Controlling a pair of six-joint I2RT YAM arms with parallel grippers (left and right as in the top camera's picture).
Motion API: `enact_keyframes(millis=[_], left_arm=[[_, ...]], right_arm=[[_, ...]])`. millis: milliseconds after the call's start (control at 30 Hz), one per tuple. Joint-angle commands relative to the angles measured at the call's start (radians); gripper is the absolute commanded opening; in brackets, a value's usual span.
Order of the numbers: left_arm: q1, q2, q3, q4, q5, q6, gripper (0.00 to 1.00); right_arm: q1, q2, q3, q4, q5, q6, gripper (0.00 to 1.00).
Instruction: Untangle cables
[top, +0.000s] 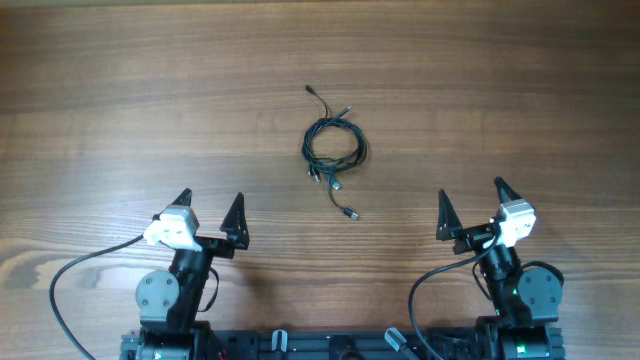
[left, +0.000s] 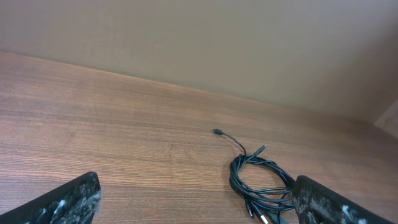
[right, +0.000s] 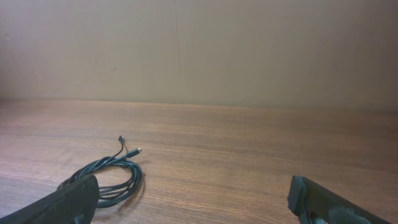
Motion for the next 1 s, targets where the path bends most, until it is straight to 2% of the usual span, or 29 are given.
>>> enact_keyframes(millis=[0,267,400,533,667,833,967], left_arm=[[-0.005,-0.008,-0.011,0.004,-0.002,0.016,1.0],[-0.005,-0.008,-0.011,0.008,0.005,0.016,1.0],[-0.005,-0.008,-0.011,0.007,0.006,0.015,1.0],[-0.005,-0.008,-0.011,0.008,0.013,0.015,1.0],[-0.005,-0.008,-0.002,0.004,0.068,0.016,1.0],[-0.005,0.053,0.138,-0.106,0.096,0.016,1.0],[-0.005,0.192,0.283,-0.153,0.183,0.016,1.0]], right_arm=[[-0.005,-0.007,-0.001,0.002,0.026,-0.001,1.0],[-0.004,-0.007,-0.001,0.002,0.024,0.004,1.0],[-0.004,-0.007,-0.001,0.003,0.005,0.152,1.0],[-0.005,-0.007,0.01,0.002,-0.178,0.18,1.0],[-0.005,-0.002,0.03,-0.034,-0.277,0.18,1.0],[-0.004,0.048,0.167,-0.179,-0.36,0.18,1.0],[-0.004,0.137,0.33,-0.313,-0.362,0.18,1.0]])
